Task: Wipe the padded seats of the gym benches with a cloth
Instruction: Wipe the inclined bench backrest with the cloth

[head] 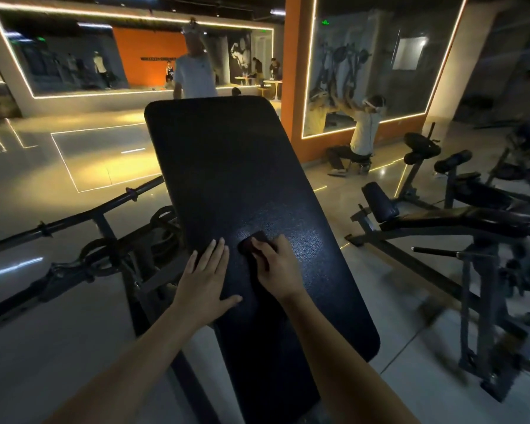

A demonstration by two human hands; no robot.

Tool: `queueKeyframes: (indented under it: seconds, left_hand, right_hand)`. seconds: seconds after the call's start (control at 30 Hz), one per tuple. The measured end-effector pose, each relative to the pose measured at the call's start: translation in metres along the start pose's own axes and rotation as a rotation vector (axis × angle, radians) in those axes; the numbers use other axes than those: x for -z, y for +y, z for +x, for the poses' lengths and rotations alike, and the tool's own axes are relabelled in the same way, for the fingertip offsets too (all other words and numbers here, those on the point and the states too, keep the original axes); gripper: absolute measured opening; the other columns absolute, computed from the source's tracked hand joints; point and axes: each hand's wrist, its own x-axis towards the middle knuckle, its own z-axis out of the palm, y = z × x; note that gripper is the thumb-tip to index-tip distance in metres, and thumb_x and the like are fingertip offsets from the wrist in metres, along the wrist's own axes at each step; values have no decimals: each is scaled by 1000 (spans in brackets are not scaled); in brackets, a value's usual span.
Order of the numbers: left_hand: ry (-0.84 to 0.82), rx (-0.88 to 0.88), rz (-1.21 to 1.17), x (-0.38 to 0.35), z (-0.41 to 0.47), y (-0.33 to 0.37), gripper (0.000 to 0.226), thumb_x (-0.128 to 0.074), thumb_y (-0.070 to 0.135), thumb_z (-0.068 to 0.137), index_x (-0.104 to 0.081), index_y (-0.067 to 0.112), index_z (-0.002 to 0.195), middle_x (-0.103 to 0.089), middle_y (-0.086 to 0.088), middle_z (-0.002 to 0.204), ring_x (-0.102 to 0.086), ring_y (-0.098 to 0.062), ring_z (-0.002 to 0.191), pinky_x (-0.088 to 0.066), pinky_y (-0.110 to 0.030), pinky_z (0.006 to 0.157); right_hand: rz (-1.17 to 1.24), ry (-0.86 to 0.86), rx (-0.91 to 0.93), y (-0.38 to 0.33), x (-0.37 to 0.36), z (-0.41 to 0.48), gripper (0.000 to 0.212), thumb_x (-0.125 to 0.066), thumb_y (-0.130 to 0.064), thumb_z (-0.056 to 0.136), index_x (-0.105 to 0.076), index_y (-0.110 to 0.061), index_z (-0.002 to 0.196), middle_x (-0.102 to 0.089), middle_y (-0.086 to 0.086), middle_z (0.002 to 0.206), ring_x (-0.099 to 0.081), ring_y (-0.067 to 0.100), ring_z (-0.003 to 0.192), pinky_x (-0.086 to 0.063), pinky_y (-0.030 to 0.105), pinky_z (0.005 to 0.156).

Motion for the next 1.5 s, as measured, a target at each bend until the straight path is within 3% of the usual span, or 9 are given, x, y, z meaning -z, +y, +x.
queueKeyframes:
  seconds: [0.3, 0.43, 0.5, 0.6, 0.83, 1.0, 1.27, 1.33, 1.5]
  left_hand:
    - [69, -46, -62, -4, 1, 0, 106, -48, 69, 87, 11, 9, 152, 21, -5, 159, 17, -21, 149, 12, -35, 115]
    - [82, -66, -6, -8, 0, -3, 115, -69, 75, 65, -37, 3, 147, -32, -13, 156, -32, -26, 144, -24, -39, 115]
    - [81, -69, -10, -8, 2, -4, 116, -70, 78, 58, -44, 4, 143, -40, -12, 152, -40, -25, 139, -24, -35, 117]
    - [94, -73, 8, -9, 5, -9, 115, -68, 78, 61, -42, 4, 145, -36, -12, 155, -37, -25, 141, -16, -37, 115]
    - [62, -11, 46, 2, 6, -4, 116, -72, 77, 57, -46, 4, 144, -33, -12, 155, -39, -26, 140, -26, -40, 111]
    - [24, -20, 9, 14, 6, 6, 108, -53, 66, 86, 9, 12, 155, 21, -5, 161, 14, -21, 150, 12, -34, 113]
    - [29, -7, -45, 15, 4, 12, 105, -59, 63, 85, 3, 18, 157, 16, -4, 163, 12, -22, 151, 8, -37, 117]
    - [38, -2, -60, 14, 6, 12, 105, -59, 62, 85, 3, 18, 157, 17, -4, 163, 13, -22, 151, 9, -36, 116]
    - [-5, 13, -16, 15, 7, 15, 103, -55, 61, 89, 10, 17, 156, 22, -6, 161, 17, -23, 150, 4, -39, 120]
  right_hand:
    - [-82, 52, -40, 2, -3, 30, 23, -63, -9, 87, -61, -10, 110, -47, 10, 96, -53, 28, 79, -44, 27, 58]
    - [-72, 162, -211, 30, 0, 76, 15, -56, -13, 91, -59, -11, 106, -44, 11, 101, -50, 27, 82, -52, 37, 65]
    - [-80, 201, -299, 43, 3, 93, 13, -55, -14, 93, -58, -11, 106, -42, 10, 103, -48, 27, 85, -48, 34, 65]
    - [-92, 247, -385, 47, 2, 100, 14, -55, -15, 93, -56, -10, 106, -43, 12, 105, -48, 29, 83, -37, 28, 61]
    - [-82, 195, -328, 49, 11, 67, 17, -56, -17, 95, -61, -13, 110, -41, 8, 101, -47, 24, 83, -34, 24, 67]
    - [-44, 167, -316, 52, 21, 7, 17, -60, -16, 94, -63, -13, 111, -37, 1, 93, -39, 14, 77, -32, 22, 61]
    - [110, 288, -660, 51, 24, -19, 17, -59, -19, 95, -57, -12, 110, -40, 0, 103, -54, 26, 92, -40, 28, 77]
    - [100, 260, -568, 39, 21, 4, 21, -55, -24, 98, -57, -15, 117, -40, -2, 107, -50, 19, 95, -38, 26, 82]
    - [-106, 32, 59, 8, -5, 50, 26, -50, -23, 97, -62, -11, 117, -49, 10, 97, -49, 25, 83, -45, 33, 68]
